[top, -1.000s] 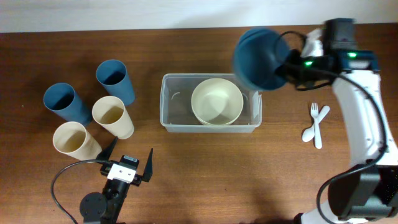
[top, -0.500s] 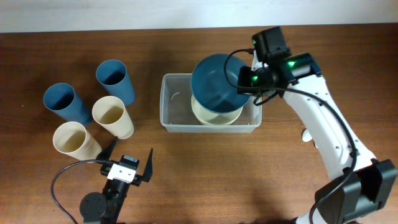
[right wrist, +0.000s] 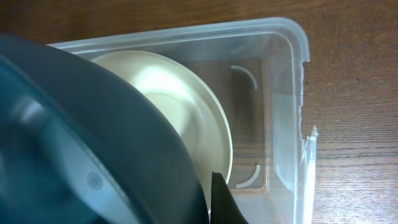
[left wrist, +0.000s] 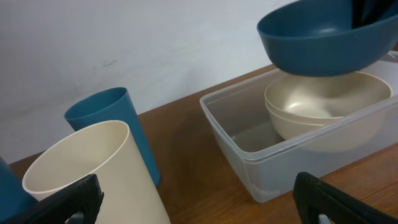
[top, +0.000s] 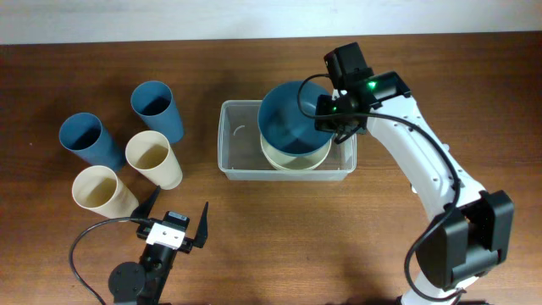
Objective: Pack container
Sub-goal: 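Lift the blue bowl and lower it onto the stacked cream bowls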
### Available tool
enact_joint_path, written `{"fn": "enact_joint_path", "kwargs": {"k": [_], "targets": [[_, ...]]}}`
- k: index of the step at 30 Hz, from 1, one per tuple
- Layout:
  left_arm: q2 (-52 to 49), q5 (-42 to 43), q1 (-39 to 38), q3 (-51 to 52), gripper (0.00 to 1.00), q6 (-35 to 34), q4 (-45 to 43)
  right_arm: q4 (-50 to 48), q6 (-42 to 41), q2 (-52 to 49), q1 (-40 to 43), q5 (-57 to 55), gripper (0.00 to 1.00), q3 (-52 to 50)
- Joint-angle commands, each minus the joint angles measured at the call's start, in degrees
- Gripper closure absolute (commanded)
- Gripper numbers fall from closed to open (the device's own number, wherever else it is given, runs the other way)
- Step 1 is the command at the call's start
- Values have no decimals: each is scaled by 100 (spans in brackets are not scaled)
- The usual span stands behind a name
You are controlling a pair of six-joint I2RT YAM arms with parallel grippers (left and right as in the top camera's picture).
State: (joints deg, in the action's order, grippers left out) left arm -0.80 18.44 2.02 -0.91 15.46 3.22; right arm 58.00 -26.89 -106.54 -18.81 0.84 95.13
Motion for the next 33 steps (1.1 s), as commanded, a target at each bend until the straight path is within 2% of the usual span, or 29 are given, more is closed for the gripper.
{"fn": "enact_joint_path", "kwargs": {"k": [1, 16, 17, 18, 19, 21, 24, 33], "targets": [[44, -42, 28, 39, 0, 50, 4, -37, -61, -166, -42, -111, 95, -74], [44, -42, 28, 39, 0, 50, 4, -229, -101, -485, -42, -46, 94, -192], [44, -42, 28, 39, 0, 50, 4, -227, -98, -485, -42, -46, 88, -192], [44, -42, 28, 39, 0, 50, 4, -225, -98, -485, -42, -46, 75, -192], [44, -42, 28, 39, 0, 50, 4, -225, -96, -485, -42, -46, 67, -192], [44, -42, 28, 39, 0, 50, 4, -225, -98, -485, -42, -46, 58, -192], [44, -39, 28, 39, 0, 50, 4, -227, -98, -485, -42, -48, 54, -192], [44, -42, 28, 39, 0, 50, 4, 107, 57, -361, -31, -4, 54, 210]]}}
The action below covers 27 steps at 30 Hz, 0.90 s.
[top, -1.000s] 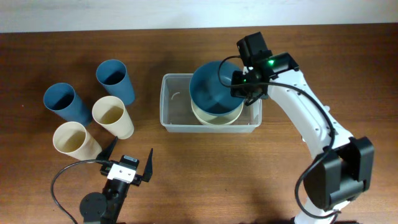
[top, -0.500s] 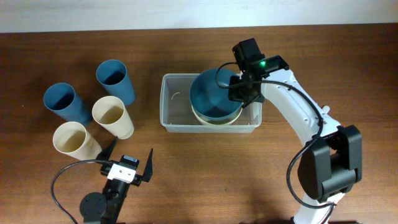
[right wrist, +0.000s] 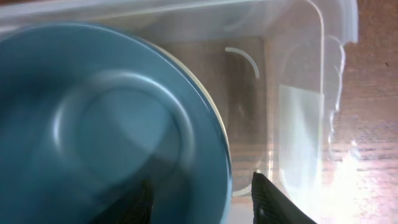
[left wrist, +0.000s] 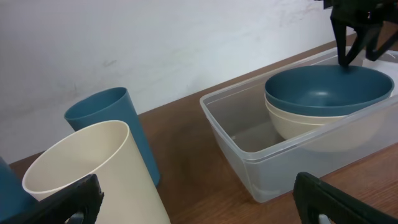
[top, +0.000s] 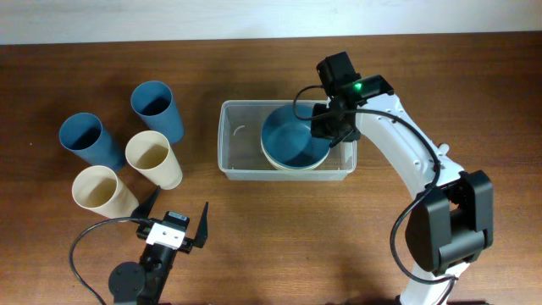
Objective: Pack container
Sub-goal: 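Lift the blue bowl and lower it onto the stacked cream bowls, then move the right gripper to the white fork and spoon and align over them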
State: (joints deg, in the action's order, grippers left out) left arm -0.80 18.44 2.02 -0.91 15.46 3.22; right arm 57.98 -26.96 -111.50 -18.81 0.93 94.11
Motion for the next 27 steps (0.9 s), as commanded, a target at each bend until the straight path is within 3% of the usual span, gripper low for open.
{"fn": "enact_joint_path", "kwargs": {"k": [1, 8, 16, 22, 27], "targets": [[44, -42, 28, 39, 0, 50, 4, 238, 116, 197, -22, -11, 54, 444], [44, -42, 28, 39, 0, 50, 4, 1139, 122, 577, 487, -81, 50, 1198], [44, -42, 28, 39, 0, 50, 4, 1993, 131, 664, 1985, -146, 49, 1191], [44, -42, 28, 39, 0, 50, 4, 2175, 396, 658, 2894, -251, 49, 1156], [44, -42, 28, 39, 0, 50, 4, 2004, 621, 658, 3126, -887, 48, 787]]}}
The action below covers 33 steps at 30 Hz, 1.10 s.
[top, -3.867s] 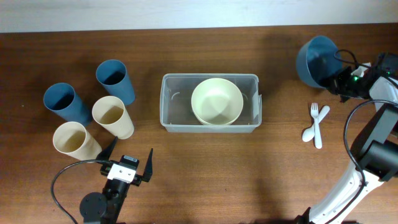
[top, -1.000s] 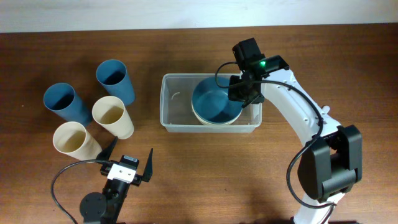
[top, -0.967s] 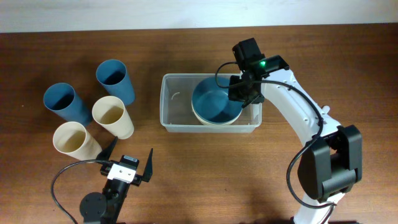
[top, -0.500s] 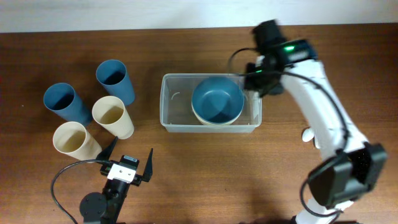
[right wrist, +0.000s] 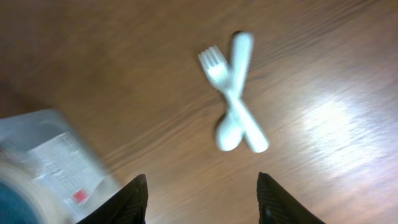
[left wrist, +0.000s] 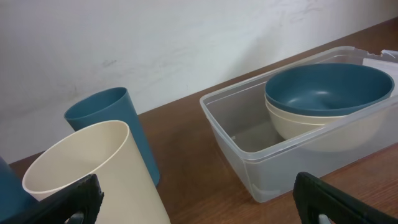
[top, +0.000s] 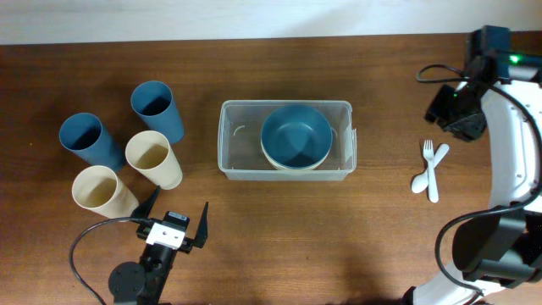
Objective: Pack container
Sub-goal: 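Move the right gripper to the white fork and spoon and align over them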
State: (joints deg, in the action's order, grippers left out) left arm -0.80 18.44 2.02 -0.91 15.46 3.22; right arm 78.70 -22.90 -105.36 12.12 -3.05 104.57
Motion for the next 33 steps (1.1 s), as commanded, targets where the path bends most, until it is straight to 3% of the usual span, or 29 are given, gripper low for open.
{"fn": "enact_joint_path", "kwargs": {"k": [1, 15, 33], "targets": [[44, -42, 28, 39, 0, 50, 4, -155, 214, 44, 31, -610, 48, -385], [44, -42, 28, 39, 0, 50, 4, -2483, -28, 42, 59, -560, 47, -2944], [44, -42, 28, 39, 0, 50, 4, -3056, -28, 11, 599, -599, 48, -3447]]}}
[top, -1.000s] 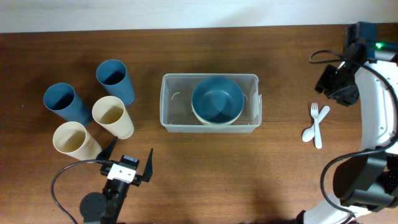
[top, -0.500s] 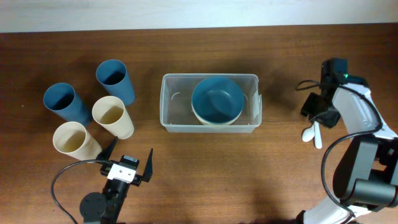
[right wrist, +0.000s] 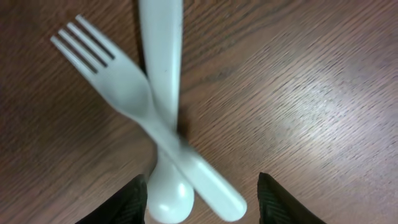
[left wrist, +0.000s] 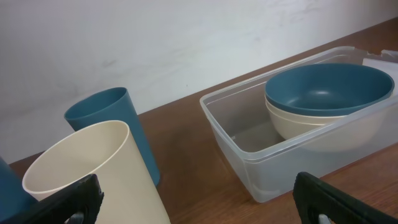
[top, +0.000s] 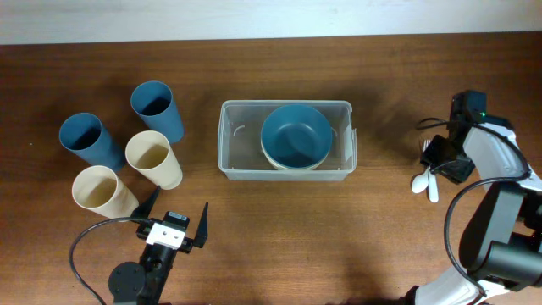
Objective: Pack container
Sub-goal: 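Move the right gripper to the white fork and spoon and align over them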
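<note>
A clear plastic container (top: 233, 161) sits mid-table, holding a blue bowl (top: 295, 137) nested in a cream bowl (left wrist: 323, 127). At the right, a white fork (right wrist: 118, 81) lies crossed over a white spoon (right wrist: 163, 74). My right gripper (right wrist: 200, 202) hovers open just above the crossed cutlery, fingers either side of the handle ends, gripping nothing. My left gripper (left wrist: 196, 202) rests open near the front edge, beside the cups.
Two blue cups (top: 157, 107) (top: 85, 138) and two cream cups (top: 152, 158) (top: 100, 190) stand in a cluster at the left. A white wall runs behind the table's far edge.
My right gripper has come down from high over the right side to just above the fork and spoon, which now fill its view. The left arm has not moved.
My right gripper held the blue bowl above the cream bowl in the container. Then the blue bowl sat nested in the cream one with the gripper open. Then the arm was over the right side, and now it is low over the cutlery.
</note>
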### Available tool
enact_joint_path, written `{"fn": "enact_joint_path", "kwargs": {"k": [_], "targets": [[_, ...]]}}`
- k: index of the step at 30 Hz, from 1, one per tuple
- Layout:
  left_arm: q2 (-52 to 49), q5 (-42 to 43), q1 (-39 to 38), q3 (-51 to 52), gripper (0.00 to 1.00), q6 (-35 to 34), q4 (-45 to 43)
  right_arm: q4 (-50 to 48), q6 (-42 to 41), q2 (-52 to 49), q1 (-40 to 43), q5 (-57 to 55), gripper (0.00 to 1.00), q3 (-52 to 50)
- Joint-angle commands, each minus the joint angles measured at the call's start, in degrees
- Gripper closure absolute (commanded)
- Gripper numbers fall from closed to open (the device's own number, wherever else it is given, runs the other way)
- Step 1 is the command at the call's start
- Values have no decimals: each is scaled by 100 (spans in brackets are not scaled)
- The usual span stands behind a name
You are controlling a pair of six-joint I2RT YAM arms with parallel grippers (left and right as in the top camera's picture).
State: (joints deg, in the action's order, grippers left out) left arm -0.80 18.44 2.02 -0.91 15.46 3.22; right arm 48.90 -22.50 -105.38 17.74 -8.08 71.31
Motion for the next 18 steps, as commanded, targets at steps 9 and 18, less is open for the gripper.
{"fn": "enact_joint_path", "kwargs": {"k": [9, 18], "targets": [[44, -42, 28, 39, 0, 50, 4, -815, 70, 0, 17, 96, 53, -361], [44, -42, 28, 39, 0, 50, 4, -1246, 522, -9, -28, 164, 52, -426]]}}
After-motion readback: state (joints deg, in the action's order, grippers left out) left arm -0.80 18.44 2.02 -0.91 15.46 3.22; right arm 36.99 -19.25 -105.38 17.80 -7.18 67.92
